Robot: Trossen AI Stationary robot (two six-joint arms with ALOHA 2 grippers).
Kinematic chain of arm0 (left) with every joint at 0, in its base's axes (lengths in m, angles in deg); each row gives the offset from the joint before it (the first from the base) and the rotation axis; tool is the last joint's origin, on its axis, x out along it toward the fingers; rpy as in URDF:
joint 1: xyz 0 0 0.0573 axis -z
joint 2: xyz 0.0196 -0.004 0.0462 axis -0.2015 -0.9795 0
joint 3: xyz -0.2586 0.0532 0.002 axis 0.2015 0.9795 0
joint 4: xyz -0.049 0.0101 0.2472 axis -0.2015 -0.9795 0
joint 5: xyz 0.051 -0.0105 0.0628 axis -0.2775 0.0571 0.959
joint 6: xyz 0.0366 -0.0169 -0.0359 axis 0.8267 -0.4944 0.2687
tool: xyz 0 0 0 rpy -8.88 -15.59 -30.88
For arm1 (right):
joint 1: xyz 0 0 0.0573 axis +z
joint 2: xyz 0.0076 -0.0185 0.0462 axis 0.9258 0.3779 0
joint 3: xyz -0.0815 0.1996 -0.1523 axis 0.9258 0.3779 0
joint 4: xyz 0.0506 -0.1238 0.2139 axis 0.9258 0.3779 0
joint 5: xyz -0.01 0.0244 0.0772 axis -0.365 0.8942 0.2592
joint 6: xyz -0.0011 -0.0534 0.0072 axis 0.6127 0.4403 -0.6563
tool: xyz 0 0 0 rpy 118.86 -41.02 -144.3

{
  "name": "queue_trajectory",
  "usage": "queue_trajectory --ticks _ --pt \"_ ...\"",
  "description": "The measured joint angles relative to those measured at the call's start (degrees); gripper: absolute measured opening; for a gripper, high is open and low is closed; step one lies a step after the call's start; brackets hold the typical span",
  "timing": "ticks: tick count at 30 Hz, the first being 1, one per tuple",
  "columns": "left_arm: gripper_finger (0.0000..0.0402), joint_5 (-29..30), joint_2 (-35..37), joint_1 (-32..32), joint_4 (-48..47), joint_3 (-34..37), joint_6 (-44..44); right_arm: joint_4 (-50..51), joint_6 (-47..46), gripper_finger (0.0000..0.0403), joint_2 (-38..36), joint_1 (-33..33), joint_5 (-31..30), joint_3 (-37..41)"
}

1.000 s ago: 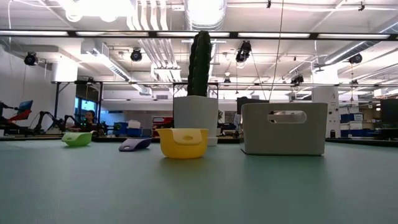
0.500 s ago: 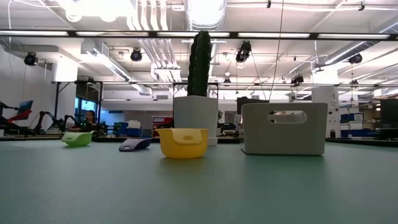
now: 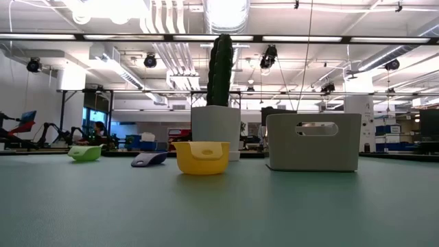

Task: Nest measuring cups in basket
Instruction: Stack the blue measuring cup on the top of the red measuring cup

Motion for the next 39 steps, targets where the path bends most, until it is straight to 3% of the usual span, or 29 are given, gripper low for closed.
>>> queue_trajectory --ticks 11,20,24,26,31,36,39 --pt "0.0086 0.0 0.0 0.0 0.0 0.1 0.0 0.0 0.0 0.0009 0.0 0.0 0.0 0.0" --pt "0.0091 0.2 0.0 0.0 0.0 0.1 0.3 0.0 0.0 0.0009 0.0 0.0 0.0 0.0" --pt "0.0091 3.7 0.0 -0.1 0.9 0.1 2.4 0.0 0.0 0.0009 0.0 0.0 0.0 0.0" --pt "0.0089 0.8 0.0 -0.5 0.9 0.0 6.2 0.0 0.0 0.0009 0.0 0.0 0.0 0.0" --pt "0.0069 -13.3 0.2 -0.8 0.7 -0.3 17.3 0.0 0.3 0.0009 0.0 0.0 0.0 0.0" --pt "0.0012 -14.9 0.3 -0.3 0.9 1.0 18.1 0.0 0.4 0.0009 0.0 0.0 0.0 0.0" --pt "0.0007 -14.9 0.3 0.0 0.9 2.2 18.1 0.0 0.4 0.0009 0.0 0.0 0.0 0.0"
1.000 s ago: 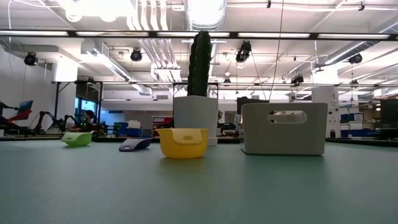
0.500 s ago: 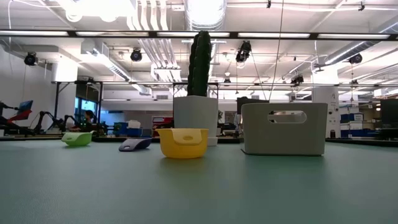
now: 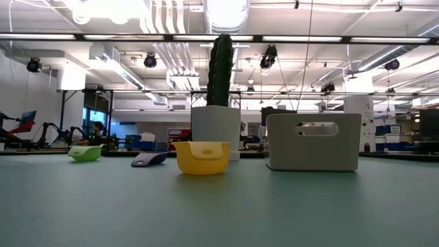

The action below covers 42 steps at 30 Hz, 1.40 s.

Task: Nest measuring cups in basket
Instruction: Stack the blue measuring cup on the top of the red measuring cup

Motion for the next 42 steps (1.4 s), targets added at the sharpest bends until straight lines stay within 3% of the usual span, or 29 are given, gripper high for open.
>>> queue_trajectory --ticks 9,21,31,42 --pt "0.0000 -1.8 0.0 2.1 0.6 1.5 0.7 0.0 0.0 0.0009 0.0 0.0 0.0 0.0" --pt "0.0000 -4.5 0.0 8.2 0.6 4.7 -8.7 0.0 0.2 0.0009 0.0 0.0 0.0 0.0" --pt "0.0000 -5.3 -0.2 9.1 2.7 8.5 -9.6 0.0 0.2 0.0009 0.0 0.0 0.0 0.0" --pt "0.0000 -5.7 -0.2 9.2 6.6 7.2 -10.4 0.1 0.0 0.0009 0.0 0.0 0.0 0.0"
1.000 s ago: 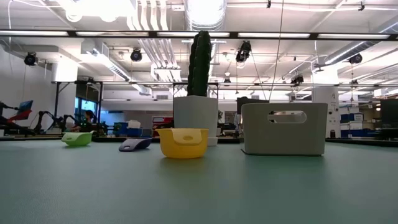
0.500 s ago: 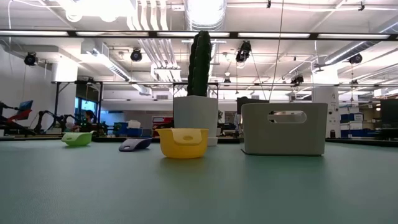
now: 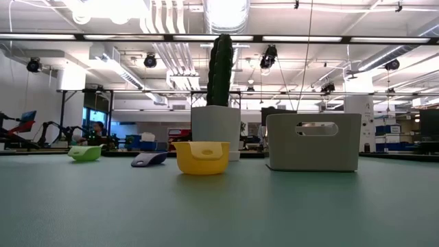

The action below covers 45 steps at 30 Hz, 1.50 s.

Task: Nest measuring cups in basket
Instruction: Stack the blue measuring cup on the top of the red measuring cup

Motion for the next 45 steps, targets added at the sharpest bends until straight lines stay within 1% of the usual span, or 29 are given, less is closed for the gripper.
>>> queue_trajectory --ticks 10,13,22,37,45 --pt "0.0000 0.0 0.3 0.0 0.4 -0.8 0.7 0.0 0.2 0.0009 0.0 0.0 0.0 0.0" --pt "0.0000 -0.2 0.6 0.0 -0.9 -0.7 0.7 0.0 0.6 0.0009 0.0 0.0 0.0 0.0" --pt "0.0000 -0.2 0.7 0.8 -1.5 1.6 0.1 0.0 0.8 0.0009 0.0 0.0 0.0 0.0" --pt "0.0000 0.8 0.8 1.2 3.0 2.4 -0.3 0.1 0.4 0.0009 0.0 0.0 0.0 0.0" --pt "0.0000 2.4 0.8 1.2 3.9 1.2 -0.2 0.1 0.4 0.0009 0.0 0.0 0.0 0.0"
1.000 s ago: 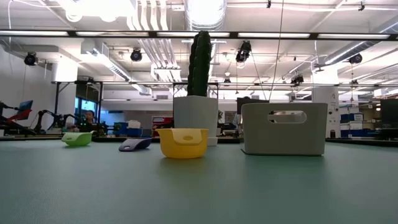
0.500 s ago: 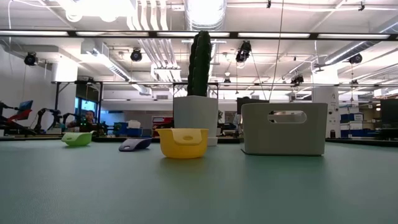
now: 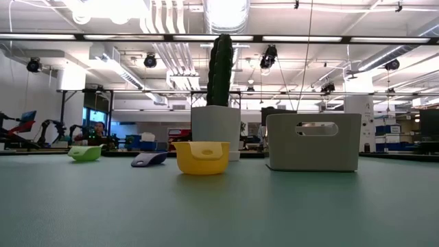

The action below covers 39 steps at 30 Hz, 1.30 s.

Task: Nest measuring cups in basket
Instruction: Stack the blue measuring cup on the top of the red measuring cup

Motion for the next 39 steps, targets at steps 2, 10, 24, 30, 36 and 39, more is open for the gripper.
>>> queue_trajectory --ticks 2,10,24,30,36,39 --pt "0.0000 0.4 0.0 0.0 0.0 -0.3 0.0 0.0 0.0 0.0009 0.0 0.0 0.0 0.0" --pt "0.0000 1.0 0.0 -0.1 0.4 -0.5 -0.1 0.0 0.0 0.0009 0.0 0.0 0.0 0.0" --pt "0.0000 3.4 0.0 -0.1 4.6 -0.6 0.0 0.0 0.0 0.0009 0.0 0.0 0.0 0.0" --pt "0.0000 5.5 0.0 -0.1 4.7 -2.0 0.0 0.0 0.0 0.0009 0.0 0.0 0.0 0.0" --pt "0.0000 8.1 0.0 -0.2 4.7 -3.0 -0.1 0.0 0.0 0.0009 0.0 0.0 0.0 0.0" --pt "0.0000 11.4 0.0 -0.3 4.9 -3.5 -0.2 0.0 0.0 0.0009 0.0 0.0 0.0 0.0"
